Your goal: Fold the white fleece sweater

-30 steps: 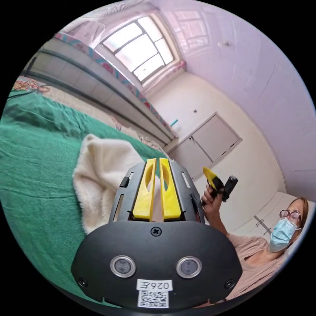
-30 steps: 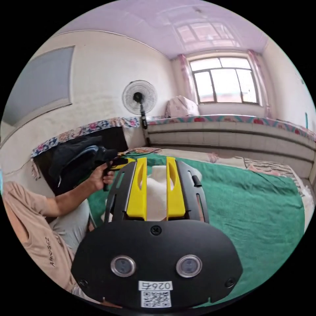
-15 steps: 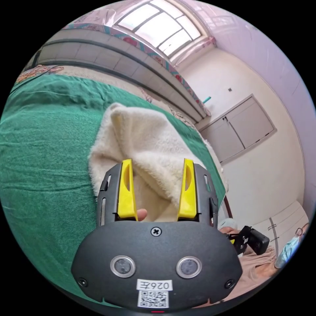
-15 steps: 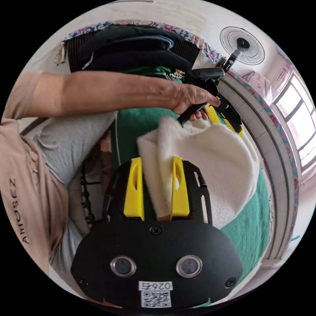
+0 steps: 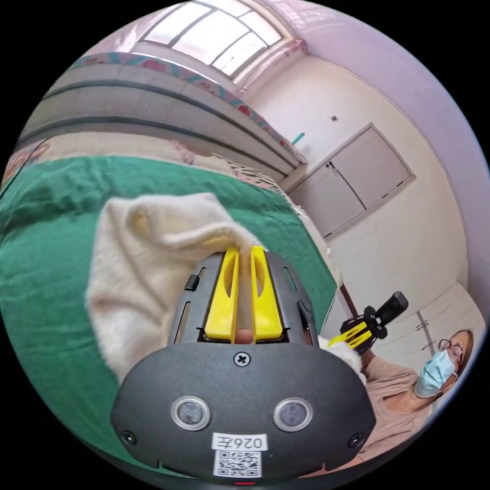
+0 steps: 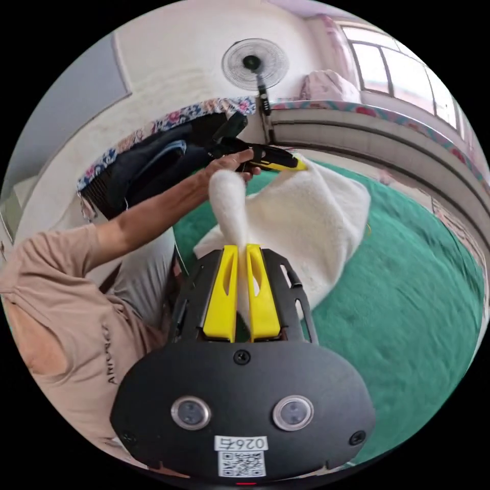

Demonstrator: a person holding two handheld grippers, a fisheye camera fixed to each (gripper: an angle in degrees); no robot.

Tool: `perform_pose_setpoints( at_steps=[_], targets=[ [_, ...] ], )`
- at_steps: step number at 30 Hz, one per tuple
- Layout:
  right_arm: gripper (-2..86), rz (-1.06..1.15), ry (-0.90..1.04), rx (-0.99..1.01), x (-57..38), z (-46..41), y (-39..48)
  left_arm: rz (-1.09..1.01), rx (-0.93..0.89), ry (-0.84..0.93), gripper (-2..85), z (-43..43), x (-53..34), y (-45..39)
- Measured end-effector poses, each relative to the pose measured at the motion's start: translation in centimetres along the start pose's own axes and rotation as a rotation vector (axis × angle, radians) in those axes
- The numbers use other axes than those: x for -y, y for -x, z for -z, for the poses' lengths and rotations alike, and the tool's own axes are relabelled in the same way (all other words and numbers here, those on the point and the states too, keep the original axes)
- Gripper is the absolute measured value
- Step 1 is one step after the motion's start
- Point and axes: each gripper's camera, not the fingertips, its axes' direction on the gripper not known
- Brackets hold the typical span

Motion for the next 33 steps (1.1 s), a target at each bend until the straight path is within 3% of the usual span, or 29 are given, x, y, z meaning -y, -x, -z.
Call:
perform_pose_setpoints(
  at_steps=[2,4,5,7,9,12,16,18,19,20,21,23,24,27,30,33],
  targets=[
    [-1.1,-0.114,-0.033,-0.045,-2.8,4.4,-3.4,-0.091,-0.088,0.038,4.5,-5.0,4.5,-4.8],
    [-0.8,-0.178,0.056,-0.09,-5.7,7.8,-6.2,-0.225,-0.201,0.135,6.4,-11.8,9.0,-11.1],
    [-0.9,-0.217,0.159,-0.19,-7.8,9.5,-7.4,-0.296,-0.247,0.26,9.4,-17.0,11.3,-15.6],
    [-0.9,-0.311,0.166,-0.445,-11.0,13.3,-8.1,-0.413,-0.296,0.452,11.7,-23.8,13.6,-22.4],
    [-0.9,-0.395,-0.012,-0.572,-13.8,18.8,-7.6,-0.519,-0.33,0.511,11.9,-27.3,14.8,-29.6],
    [-0.9,-0.307,-0.329,-0.517,-14.9,21.5,-5.6,-0.596,-0.387,0.479,11.2,-25.1,15.2,-34.2],
    [-1.0,-0.133,-0.397,-0.299,-12.0,15.2,-6.2,-0.683,-0.142,0.378,13.1,-17.3,13.8,-34.0],
    [-1.0,-0.06,-0.188,-0.04,-8.0,6.7,-8.8,-0.696,0.114,0.317,14.6,-12.1,11.2,-30.9],
    [-1.0,-0.057,-0.114,-0.009,-7.0,4.4,-9.6,-0.684,0.17,0.31,14.8,-11.0,10.4,-29.6],
    [-1.1,-0.075,0.058,-0.042,-5.6,-0.2,-11.4,-0.643,0.255,0.306,15.2,-9.1,8.9,-27.0],
    [-1.1,-0.132,0.247,-0.199,-5.1,-4.4,-13.9,-0.587,0.302,0.325,15.3,-7.5,7.2,-24.1],
    [-1.2,-0.224,0.479,-0.509,-5.8,-8.7,-18.3,-0.497,0.305,0.382,15.5,-5.7,4.7,-20.0],
    [-1.3,-0.258,0.541,-0.565,-6.6,-9.8,-20.6,-0.446,0.277,0.409,15.6,-4.8,2.9,-17.7],
    [-1.1,-0.356,0.367,-0.316,-7.0,-7.5,-22.6,-0.355,0.224,0.428,17.4,-3.9,-1.5,-14.0],
    [-1.2,-0.345,0.192,-0.2,-6.6,-5.9,-21.7,-0.366,0.198,0.465,19.1,-4.8,-4.4,-13.5],
    [-1.2,-0.324,0.134,-0.145,-5.7,-7.2,-21.2,-0.462,0.218,0.582,23.2,-7.3,-5.9,-15.8]
  ],
)
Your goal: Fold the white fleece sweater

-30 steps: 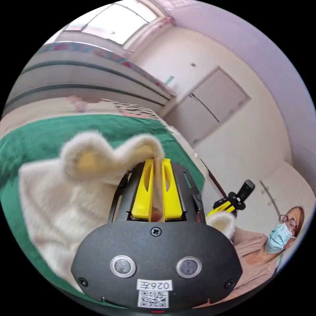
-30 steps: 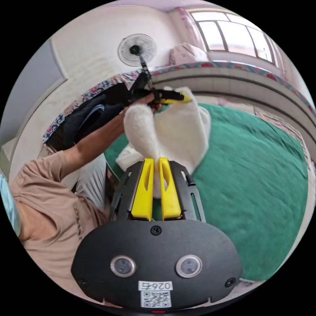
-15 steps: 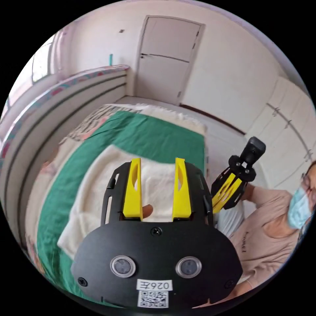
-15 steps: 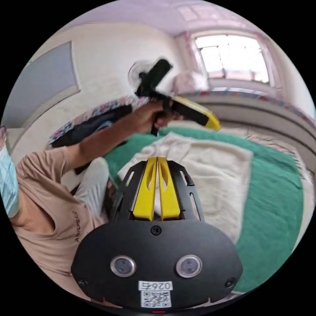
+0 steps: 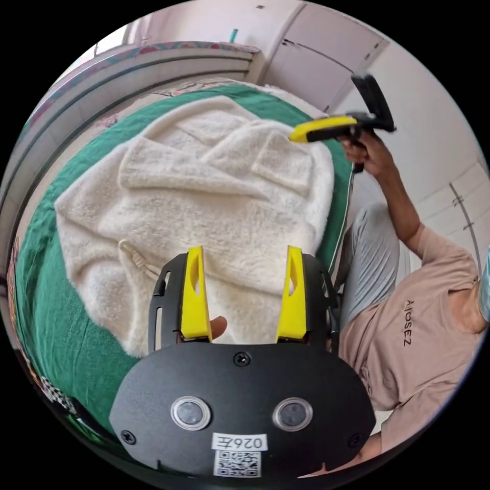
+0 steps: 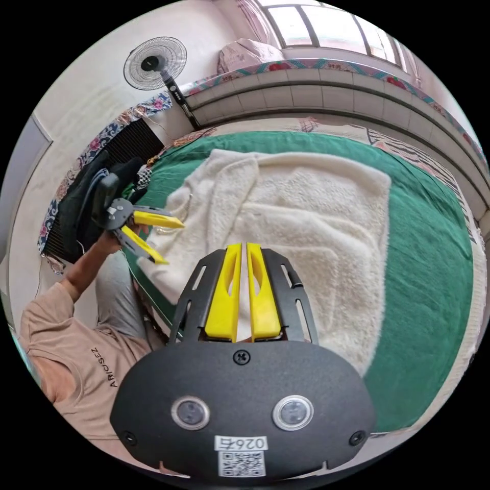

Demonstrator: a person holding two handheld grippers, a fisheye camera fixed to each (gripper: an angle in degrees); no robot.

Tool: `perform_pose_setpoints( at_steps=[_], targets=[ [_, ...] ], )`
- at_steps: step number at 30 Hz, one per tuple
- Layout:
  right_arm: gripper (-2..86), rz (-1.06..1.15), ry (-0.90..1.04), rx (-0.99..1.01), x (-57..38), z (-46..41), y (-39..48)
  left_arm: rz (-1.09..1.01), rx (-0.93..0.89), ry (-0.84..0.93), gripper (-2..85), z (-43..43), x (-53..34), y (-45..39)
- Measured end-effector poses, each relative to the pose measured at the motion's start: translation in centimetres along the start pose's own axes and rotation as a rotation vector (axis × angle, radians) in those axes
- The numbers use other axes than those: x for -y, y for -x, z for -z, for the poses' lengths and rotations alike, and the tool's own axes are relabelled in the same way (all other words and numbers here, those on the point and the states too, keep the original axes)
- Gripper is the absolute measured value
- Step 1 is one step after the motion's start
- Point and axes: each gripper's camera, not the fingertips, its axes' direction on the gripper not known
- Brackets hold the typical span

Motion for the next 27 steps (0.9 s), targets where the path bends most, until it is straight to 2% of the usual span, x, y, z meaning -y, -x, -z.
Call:
perform_pose_setpoints(
  at_steps=[3,6,8,10,11,16,19,20,22,23,24,26,27],
  targets=[
    [-0.9,0.016,0.038,0.039,1.6,-3.8,0.8,-0.133,0.114,0.085,24.8,-1.9,0.9,-3.9],
    [0.9,0.025,0.097,0.095,3.5,-8.4,1.3,-0.208,0.158,0.114,21.8,-3.1,1.6,-5.4],
    [2.4,0.016,0.114,0.139,4.7,-10.8,1.4,-0.194,0.081,0.167,18.1,-4.0,2.4,-4.4],
    [4.1,-0.008,0.141,0.143,5.8,-13.1,1.0,-0.173,0.012,0.186,8.1,-4.1,2.8,-2.6],
    [4.7,-0.021,0.172,0.131,6.4,-14.7,0.7,-0.144,0.052,0.175,3.4,-3.8,2.6,-1.1],
    [3.1,-0.038,0.217,0.181,7.5,-17.7,-1.5,-0.081,-0.266,0.111,1.9,-2.0,1.4,7.2],
    [5.4,-0.098,0.138,0.273,7.0,-17.0,-4.1,-0.006,-0.276,-0.025,2.3,3.5,2.1,14.7],
    [6.8,-0.134,0.072,0.269,6.8,-16.2,-5.1,0.052,-0.227,-0.133,2.8,7.3,3.2,18.7],
    [8.2,-0.162,0.004,0.188,6.7,-15.2,-6.0,0.21,-0.102,-0.416,3.9,14.9,4.0,25.4],
    [8.8,-0.151,-0.013,0.107,6.8,-14.9,-6.0,0.388,-0.062,-0.665,4.7,19.7,2.3,29.3],
    [10.0,-0.138,-0.017,0.03,6.8,-15.0,-5.8,0.483,-0.111,-0.888,4.6,22.4,-0.3,31.6],
    [11.5,-0.106,-0.006,-0.023,7.0,-15.5,-5.1,0.541,-0.204,-1.022,4.9,22.7,-3.0,33.1],
    [12.5,-0.089,0.006,-0.032,7.2,-16.0,-4.6,0.519,-0.228,-0.962,5.7,21.6,-3.2,33.0]
  ],
)
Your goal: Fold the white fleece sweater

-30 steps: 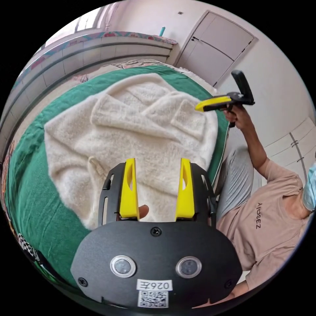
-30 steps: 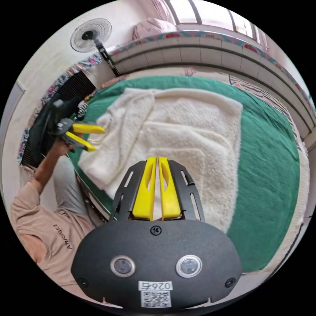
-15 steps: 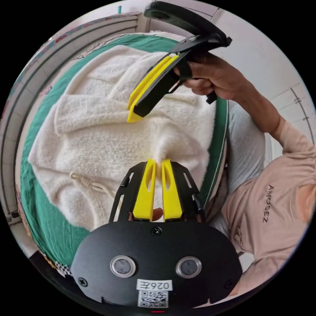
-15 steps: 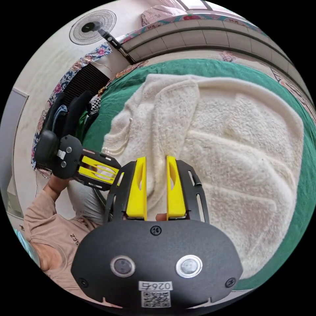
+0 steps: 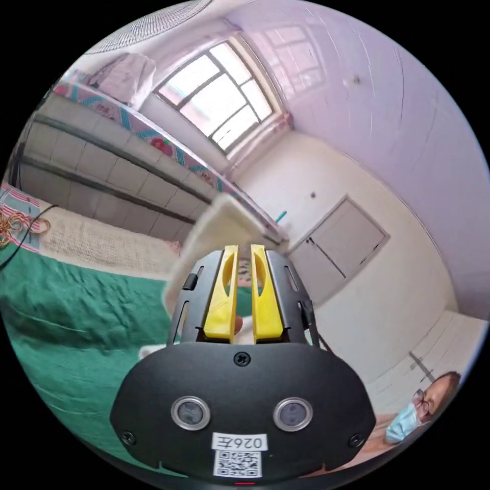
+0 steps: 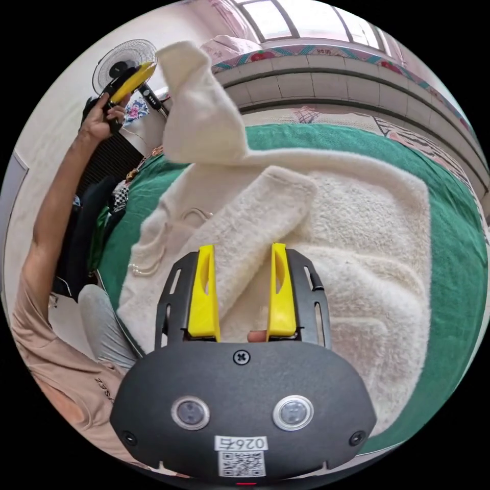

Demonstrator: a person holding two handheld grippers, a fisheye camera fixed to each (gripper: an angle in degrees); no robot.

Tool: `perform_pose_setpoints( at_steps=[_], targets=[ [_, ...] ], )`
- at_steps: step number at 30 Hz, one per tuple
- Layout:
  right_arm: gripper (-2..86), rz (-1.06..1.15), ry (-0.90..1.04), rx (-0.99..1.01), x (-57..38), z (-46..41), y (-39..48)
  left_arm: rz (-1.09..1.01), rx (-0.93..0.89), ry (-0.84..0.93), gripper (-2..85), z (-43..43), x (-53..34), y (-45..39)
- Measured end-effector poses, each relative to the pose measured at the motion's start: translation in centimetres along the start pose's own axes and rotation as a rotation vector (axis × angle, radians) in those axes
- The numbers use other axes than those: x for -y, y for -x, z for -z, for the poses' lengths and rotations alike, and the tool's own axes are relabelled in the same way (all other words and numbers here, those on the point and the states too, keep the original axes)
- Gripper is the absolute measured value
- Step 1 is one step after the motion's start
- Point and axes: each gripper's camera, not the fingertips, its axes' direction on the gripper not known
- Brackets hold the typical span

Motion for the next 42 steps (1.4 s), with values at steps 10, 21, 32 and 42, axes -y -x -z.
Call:
perform_pose_setpoints(
  at_steps=[10,21,32,42],
  targets=[
    [6.1,0.06,0.08,-0.182,0.8,-4.3,3.0,-0.02,0.012,0.612,5.3,-1.1,-23.9,2.1],
    [-1.0,0.432,0.037,0.203,-7.9,10.4,9.4,-0.176,0.026,0.433,-1.0,3.9,-31.6,-7.5],
    [-1.0,-0.048,0.528,-0.269,-22.4,10.1,-2.2,-0.253,0.474,0.423,1.4,-1.2,-36.1,-9.9],
    [-0.4,-0.031,-0.179,-0.206,-18.7,16.1,-1.7,-0.324,0.565,0.699,9.3,-10.0,-38.2,-9.9]
  ],
)
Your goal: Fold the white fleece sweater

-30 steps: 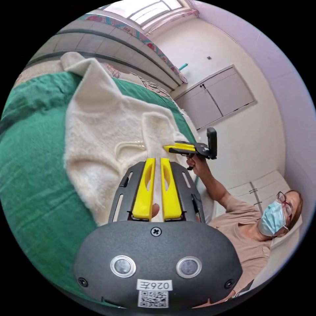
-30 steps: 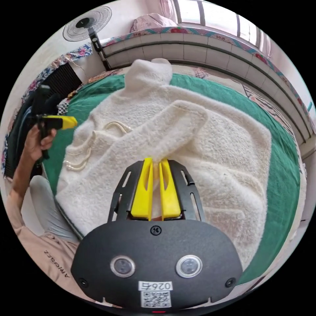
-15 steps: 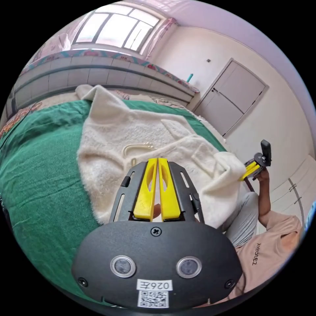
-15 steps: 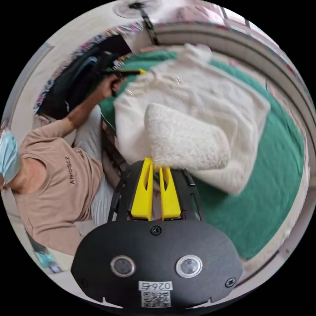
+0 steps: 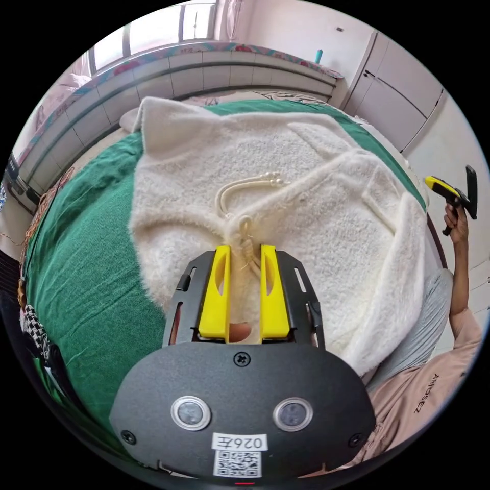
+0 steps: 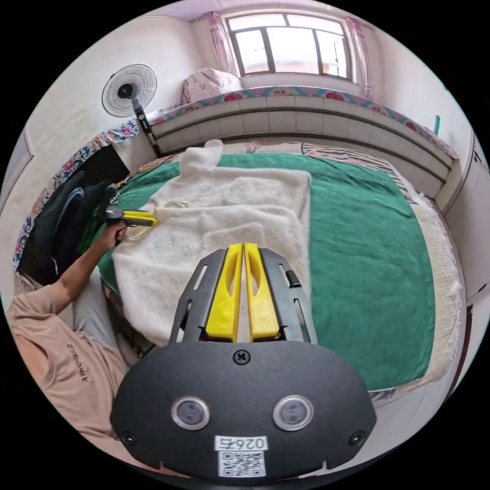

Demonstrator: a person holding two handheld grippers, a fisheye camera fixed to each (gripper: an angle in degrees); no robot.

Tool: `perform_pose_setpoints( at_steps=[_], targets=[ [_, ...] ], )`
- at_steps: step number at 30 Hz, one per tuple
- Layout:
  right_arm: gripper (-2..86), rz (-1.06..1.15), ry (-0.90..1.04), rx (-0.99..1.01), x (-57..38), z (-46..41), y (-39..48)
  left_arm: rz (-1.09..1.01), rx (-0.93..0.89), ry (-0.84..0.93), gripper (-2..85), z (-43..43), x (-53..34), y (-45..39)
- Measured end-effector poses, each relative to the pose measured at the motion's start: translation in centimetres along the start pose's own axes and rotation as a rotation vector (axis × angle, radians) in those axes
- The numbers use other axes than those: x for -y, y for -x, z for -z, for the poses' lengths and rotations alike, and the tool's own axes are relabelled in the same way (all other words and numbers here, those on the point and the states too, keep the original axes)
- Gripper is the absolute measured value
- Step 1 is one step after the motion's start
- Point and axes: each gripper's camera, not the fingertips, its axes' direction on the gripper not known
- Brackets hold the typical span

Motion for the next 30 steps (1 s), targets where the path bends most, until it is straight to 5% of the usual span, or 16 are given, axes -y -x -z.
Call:
perform_pose_setpoints(
  at_steps=[8,11,16,23,27,30],
  targets=[
    [9.3,-0.073,0.075,-0.105,5.1,-8.7,-4.2,-0.067,0.041,-0.186,6.9,1.5,0.9,-2.2],
    [8.2,-0.129,0.179,-0.038,6.1,-12.5,-6.3,-0.128,-0.053,-0.052,12.9,-2.5,2.8,-2.2],
    [-0.6,-0.113,0.204,-0.04,6.7,-12.6,-6.5,-0.082,-0.056,-0.054,7.1,-3.6,3.2,-0.5],
    [-1.3,-0.068,0.063,0.109,4.5,-4.2,-6.1,-0.06,-0.491,-0.205,4.4,-2.8,1.4,4.5],
    [-1.4,-0.06,0.149,0.177,1.0,-0.2,-5.9,-0.279,-0.82,-0.003,4.5,-4.3,0.0,3.2],
    [-1.4,-0.061,0.389,0.244,-0.9,-3.0,-7.0,-0.368,-0.764,0.215,4.7,-7.8,-2.4,0.4]
  ],
)
